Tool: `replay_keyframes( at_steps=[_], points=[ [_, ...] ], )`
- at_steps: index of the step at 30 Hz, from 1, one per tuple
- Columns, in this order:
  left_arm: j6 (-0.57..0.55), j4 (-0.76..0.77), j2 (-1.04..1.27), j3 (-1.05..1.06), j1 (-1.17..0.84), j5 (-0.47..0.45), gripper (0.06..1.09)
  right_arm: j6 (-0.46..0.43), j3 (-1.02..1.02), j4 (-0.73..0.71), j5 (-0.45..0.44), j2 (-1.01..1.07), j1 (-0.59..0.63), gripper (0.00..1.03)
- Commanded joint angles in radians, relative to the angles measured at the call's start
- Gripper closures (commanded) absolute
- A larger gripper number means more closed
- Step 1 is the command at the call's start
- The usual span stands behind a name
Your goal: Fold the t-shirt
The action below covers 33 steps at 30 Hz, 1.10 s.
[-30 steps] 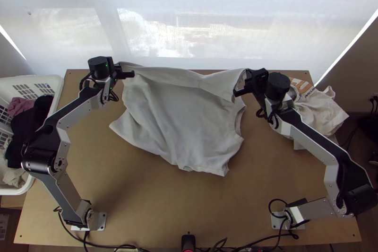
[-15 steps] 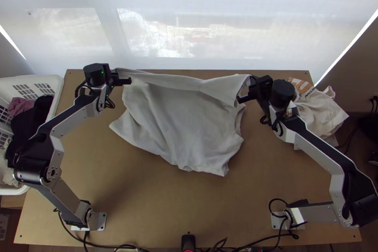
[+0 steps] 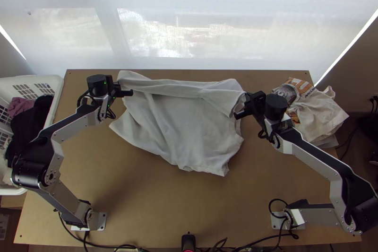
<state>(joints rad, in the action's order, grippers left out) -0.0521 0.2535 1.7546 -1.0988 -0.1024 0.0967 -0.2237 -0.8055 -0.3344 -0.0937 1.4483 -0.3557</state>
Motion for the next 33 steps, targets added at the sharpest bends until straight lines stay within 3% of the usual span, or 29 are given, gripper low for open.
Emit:
replay_keyframes(
  at_steps=[1, 20, 25, 27, 30, 33],
  points=[
    [0.005, 0.016, -0.003, 0.066, -0.005, -0.002, 1.05, -0.006, 0.058, 0.0, -0.001, 0.015, -0.015, 1.0],
    [0.058, 0.072, 0.026, 0.189, 0.0, -0.002, 1.05, -0.019, 0.127, -0.011, -0.005, 0.018, 0.037, 1.0],
    [0.047, 0.053, -0.03, 0.169, -0.005, -0.011, 0.6, -0.014, 0.121, -0.011, -0.005, -0.032, 0.031, 0.63],
    [0.035, -0.02, -0.073, 0.143, -0.005, -0.028, 0.52, -0.003, 0.103, -0.008, -0.006, -0.06, 0.026, 0.5],
    [0.008, -0.189, -0.159, 0.108, -0.002, -0.083, 0.4, 0.0, 0.06, 0.064, -0.009, -0.105, 0.023, 0.17],
    [0.005, -0.333, -0.254, 0.105, 0.015, -0.106, 0.36, -0.002, 0.028, 0.129, -0.009, -0.152, 0.029, 0.05]
  ],
)
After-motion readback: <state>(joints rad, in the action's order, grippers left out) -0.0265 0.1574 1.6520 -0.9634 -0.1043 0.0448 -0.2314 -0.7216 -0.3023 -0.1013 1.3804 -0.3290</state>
